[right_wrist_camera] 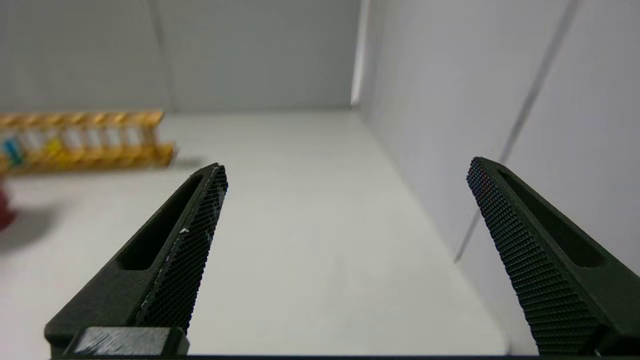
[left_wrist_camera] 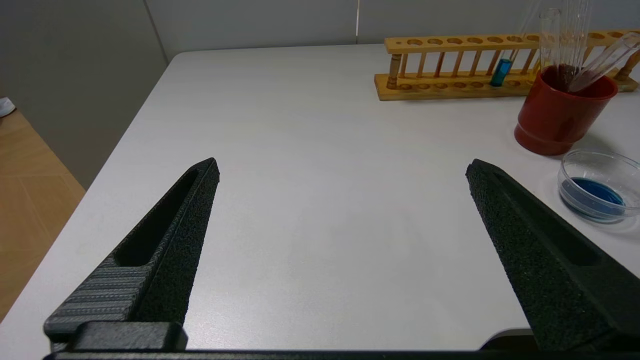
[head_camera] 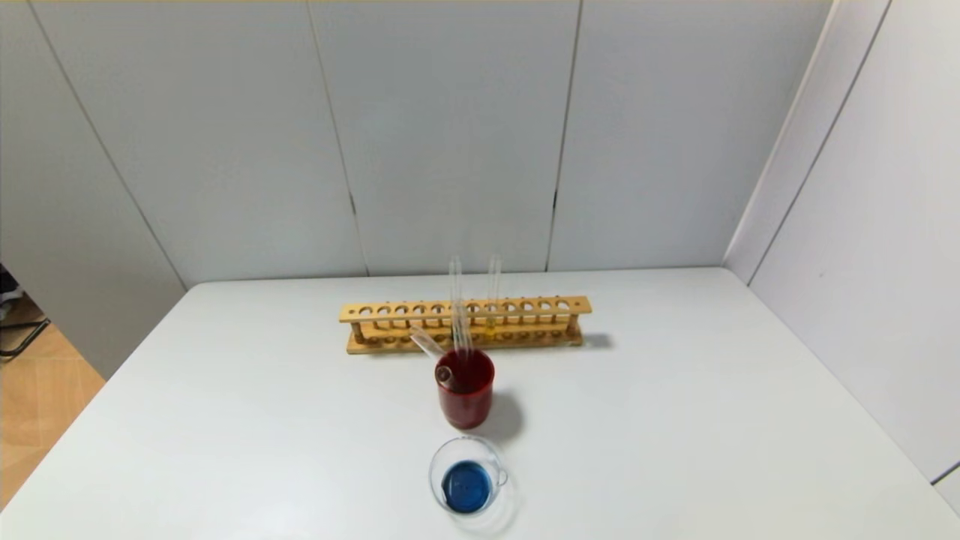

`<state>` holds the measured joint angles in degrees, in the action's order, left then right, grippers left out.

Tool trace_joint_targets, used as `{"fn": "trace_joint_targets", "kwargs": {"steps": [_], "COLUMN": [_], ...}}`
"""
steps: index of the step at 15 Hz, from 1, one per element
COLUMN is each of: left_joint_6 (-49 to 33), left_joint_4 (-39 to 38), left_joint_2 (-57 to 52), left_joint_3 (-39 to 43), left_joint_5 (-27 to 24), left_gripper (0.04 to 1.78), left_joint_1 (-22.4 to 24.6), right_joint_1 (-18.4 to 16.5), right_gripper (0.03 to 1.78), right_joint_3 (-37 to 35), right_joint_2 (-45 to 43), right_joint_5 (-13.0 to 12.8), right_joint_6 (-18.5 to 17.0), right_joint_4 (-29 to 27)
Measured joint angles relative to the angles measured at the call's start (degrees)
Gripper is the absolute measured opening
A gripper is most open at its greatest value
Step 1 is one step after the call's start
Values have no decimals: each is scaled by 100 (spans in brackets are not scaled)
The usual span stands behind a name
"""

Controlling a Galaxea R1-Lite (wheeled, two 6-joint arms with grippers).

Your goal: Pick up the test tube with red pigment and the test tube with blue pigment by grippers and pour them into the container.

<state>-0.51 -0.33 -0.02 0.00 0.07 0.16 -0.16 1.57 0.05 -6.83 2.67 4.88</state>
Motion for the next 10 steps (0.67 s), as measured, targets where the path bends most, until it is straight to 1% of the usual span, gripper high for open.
{"fn": "trace_joint_targets", "kwargs": {"steps": [2, 3, 6, 8, 10], "left_joint_6": [0, 2, 2, 0, 2], "left_joint_4": [0, 0, 2, 0, 2], "left_joint_2": [0, 0, 0, 0, 0], "left_joint_3": [0, 0, 0, 0, 0], "left_joint_5": [2, 2, 2, 0, 2], "left_gripper": [175, 175, 175, 175, 175], "left_joint_1": [0, 0, 0, 0, 0], "right_joint_1": [5, 11, 16, 16, 16], "right_gripper": [174, 174, 174, 174, 174], "right_joint_3": [-12, -26, -65, -76, -80], "right_joint_2": [-10, -15, -16, -16, -16], "right_joint_5": [575, 678, 690, 696, 699], "right_joint_6": [-69, -74, -111, -67, -119], "right_joint_4": [-595, -766, -644, -635, -628]}}
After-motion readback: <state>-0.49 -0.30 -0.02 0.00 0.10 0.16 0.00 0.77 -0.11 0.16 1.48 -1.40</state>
